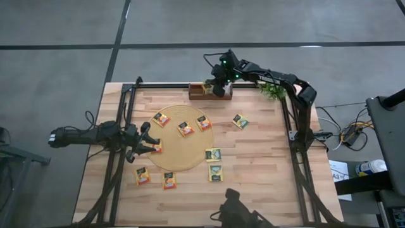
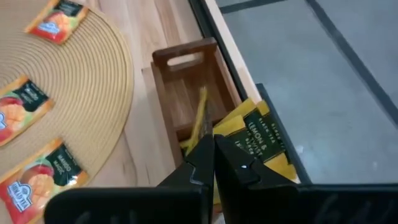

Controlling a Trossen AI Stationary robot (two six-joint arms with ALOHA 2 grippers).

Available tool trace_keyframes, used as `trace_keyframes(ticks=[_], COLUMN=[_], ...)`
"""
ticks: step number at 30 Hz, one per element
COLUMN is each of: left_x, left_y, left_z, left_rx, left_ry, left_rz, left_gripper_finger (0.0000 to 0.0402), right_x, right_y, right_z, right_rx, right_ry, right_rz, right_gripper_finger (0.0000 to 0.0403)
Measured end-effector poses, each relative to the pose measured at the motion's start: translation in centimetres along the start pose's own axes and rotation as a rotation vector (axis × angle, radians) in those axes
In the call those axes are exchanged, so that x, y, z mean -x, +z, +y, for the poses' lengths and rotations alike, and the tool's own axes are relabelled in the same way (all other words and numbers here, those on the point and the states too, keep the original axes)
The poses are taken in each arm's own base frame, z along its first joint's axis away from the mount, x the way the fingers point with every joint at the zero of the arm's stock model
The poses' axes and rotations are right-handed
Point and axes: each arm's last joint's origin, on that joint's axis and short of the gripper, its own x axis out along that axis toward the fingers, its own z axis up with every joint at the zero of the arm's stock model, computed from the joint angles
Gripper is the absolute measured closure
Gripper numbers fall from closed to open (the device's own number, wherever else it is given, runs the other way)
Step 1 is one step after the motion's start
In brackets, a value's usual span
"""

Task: Pick & Place Tea
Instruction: Put the yellow tea bag into the middle section of the wooden organizer

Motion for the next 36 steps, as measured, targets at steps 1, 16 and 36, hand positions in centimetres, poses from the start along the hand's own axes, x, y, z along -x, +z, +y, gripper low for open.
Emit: trace_keyframes(ticks=[1,16,36], left_x=[0.0,0.0,0.0], left_y=[0.0,0.0,0.0], left_z=[0.0,0.0,0.0], left_rx=[0.0,0.0,0.0], left_ry=[0.0,0.0,0.0], left_rz=[0.0,0.0,0.0], left_gripper_finger=[0.0264,0.0264,0.0264], right_x=[-0.3,-1.9,-1.5], right_y=[-0.1,-1.3,-0.8], right_z=[-0.1,-0.8,-1.8], right_rx=[-0.002,-0.022,-0.097], right_ry=[0.002,-0.09,-0.028], right_rz=[0.004,0.103,0.003], right_gripper_finger=[0.0395,0.0394,0.0395])
